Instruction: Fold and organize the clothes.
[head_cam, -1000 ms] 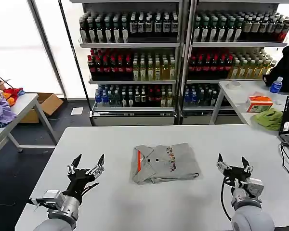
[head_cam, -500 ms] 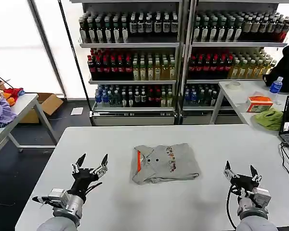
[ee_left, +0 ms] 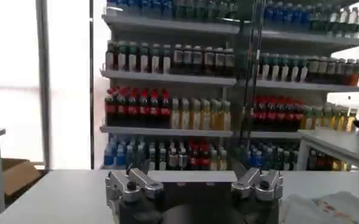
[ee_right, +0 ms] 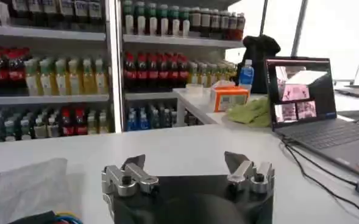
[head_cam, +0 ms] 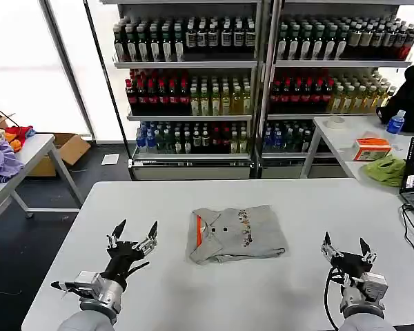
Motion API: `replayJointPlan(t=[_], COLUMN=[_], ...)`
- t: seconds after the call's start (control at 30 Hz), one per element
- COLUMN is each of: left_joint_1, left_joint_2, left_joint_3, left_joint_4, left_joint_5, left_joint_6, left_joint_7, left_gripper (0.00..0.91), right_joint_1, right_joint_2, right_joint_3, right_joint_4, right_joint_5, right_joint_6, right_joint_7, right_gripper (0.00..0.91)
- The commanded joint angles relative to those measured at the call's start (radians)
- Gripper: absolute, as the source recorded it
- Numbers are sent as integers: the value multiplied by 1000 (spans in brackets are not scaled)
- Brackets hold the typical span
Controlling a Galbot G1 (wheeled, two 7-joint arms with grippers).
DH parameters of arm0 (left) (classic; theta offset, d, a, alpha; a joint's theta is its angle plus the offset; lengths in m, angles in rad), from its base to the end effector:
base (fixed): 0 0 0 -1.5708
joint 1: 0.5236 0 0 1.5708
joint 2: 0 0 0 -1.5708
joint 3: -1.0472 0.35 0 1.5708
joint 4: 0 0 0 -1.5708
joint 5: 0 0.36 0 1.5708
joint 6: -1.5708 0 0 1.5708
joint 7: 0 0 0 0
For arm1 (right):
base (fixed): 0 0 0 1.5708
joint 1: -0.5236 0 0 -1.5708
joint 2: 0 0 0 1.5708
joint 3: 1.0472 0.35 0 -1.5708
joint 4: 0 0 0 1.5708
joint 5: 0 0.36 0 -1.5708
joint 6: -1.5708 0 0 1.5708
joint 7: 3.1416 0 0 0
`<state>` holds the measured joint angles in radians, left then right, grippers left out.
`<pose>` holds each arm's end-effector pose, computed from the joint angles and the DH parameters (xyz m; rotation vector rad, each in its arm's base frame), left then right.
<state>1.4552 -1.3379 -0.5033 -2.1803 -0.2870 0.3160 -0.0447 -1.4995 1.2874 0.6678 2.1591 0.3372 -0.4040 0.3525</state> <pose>0.2148 0.0274 -0.2469 -0.1891 -2.9950 0.0940 0.2088 -0.0833 -0.2484 -0.4419 -2.8550 0.0494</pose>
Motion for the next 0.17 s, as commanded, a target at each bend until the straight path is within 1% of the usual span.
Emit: replayJointPlan(t=[0.03,0.17], left_joint_1=[5,1], left_joint_2=[-9,-8], left_joint_3=[0,3], left_joint_4=[-5,-3], left_joint_5=[16,25], left_joint_6=[-24,-35], left_joint_7=[23,31], left_gripper=[907,907], right_joint_1=[-17,-31], right_joint_2=[25,29], right_joint_3=[17,26], right_joint_4=[31,55], right_joint_5=[-14,-18], right_joint_6=[14,23], right_joint_7=[-9,-22], right_gripper=[907,907])
